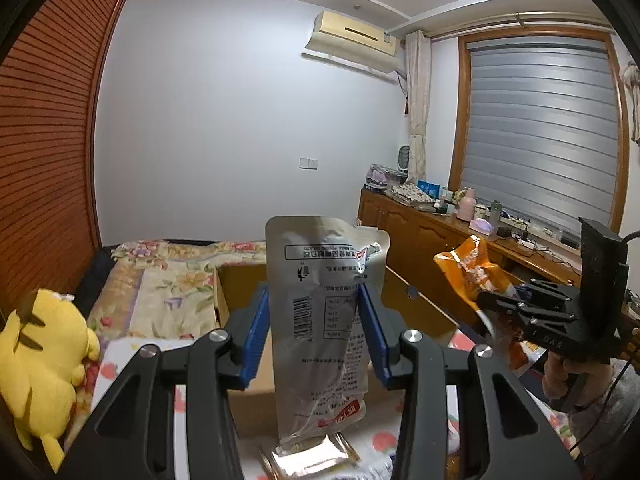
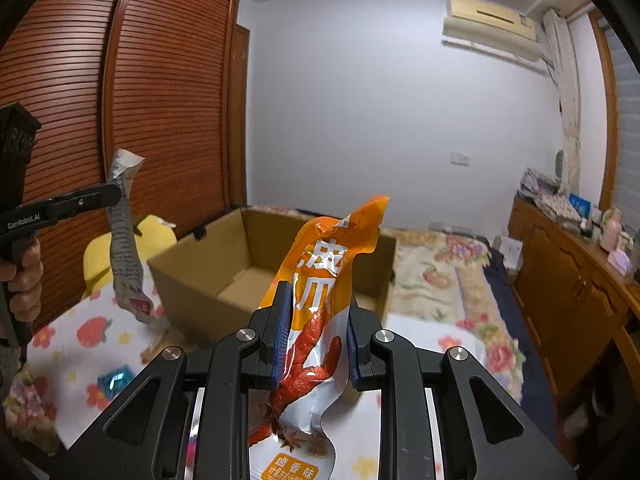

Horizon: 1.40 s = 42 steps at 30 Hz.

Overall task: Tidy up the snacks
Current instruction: 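Carry both pouches over the cardboard box and open both tools to drop them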

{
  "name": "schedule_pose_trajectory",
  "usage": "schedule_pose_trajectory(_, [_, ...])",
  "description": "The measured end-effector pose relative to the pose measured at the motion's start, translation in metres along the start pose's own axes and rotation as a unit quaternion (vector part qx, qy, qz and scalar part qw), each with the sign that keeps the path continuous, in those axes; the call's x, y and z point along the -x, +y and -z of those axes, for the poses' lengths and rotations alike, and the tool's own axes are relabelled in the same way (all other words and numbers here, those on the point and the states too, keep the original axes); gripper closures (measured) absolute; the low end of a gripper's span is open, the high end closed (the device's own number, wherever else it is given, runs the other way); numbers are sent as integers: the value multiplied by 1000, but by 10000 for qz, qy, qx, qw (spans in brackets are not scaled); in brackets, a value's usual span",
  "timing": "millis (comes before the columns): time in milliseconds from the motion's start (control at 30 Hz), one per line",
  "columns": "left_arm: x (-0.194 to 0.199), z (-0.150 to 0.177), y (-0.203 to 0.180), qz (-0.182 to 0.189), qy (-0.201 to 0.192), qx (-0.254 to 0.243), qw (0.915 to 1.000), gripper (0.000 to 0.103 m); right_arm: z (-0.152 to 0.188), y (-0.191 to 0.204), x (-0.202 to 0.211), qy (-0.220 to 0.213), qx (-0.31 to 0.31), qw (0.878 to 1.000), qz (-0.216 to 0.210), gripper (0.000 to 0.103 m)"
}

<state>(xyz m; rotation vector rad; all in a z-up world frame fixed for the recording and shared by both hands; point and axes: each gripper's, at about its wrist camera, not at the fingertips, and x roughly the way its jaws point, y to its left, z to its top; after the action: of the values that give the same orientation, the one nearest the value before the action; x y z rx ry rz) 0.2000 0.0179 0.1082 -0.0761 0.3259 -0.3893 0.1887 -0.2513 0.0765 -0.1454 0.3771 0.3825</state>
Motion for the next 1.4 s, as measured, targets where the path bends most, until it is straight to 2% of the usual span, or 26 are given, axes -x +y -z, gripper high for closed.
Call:
schedule_pose_trajectory(233, [-34,-31,15,-92,-124,-61,9999,61,-20,-1,-49,-23,64,9999,-116,82])
schedule_pose_trajectory(367, [-53,-35,23,-191,-126,-85,9997,61,-26,-7,-70,-10,24,9999,-111,82])
schedule_pose_trajectory(667, [-104,-17,29,-197,357,-53,9992,61,-20,-14,-120,406,75,9991,-26,82])
schedule_pose_trajectory(1033, [-129,3,21,-193,811,-112,9965,60,-14,-21,-139,678,116,9976,48,80])
schedule_pose_trajectory(1067, [-129,5,20,-200,831,-128,9963,57,-13,-21,-141,733,110,9972,25,79])
schedule_pose_trajectory(1133, [-128,4,19,-220,862,-140,9959,43,-11,-24,-148,907,56,9958,-52,77])
schedule_pose_trajectory(1300, [-120,5,14,-260,865,-214,9957,39,-4,-29,-151,1087,-90,9940,-117,74])
schedule_pose_trajectory(1400, [-113,4,17,-252,856,-179,9958,31,-3,-28,-147,1119,-134,9936,-87,57])
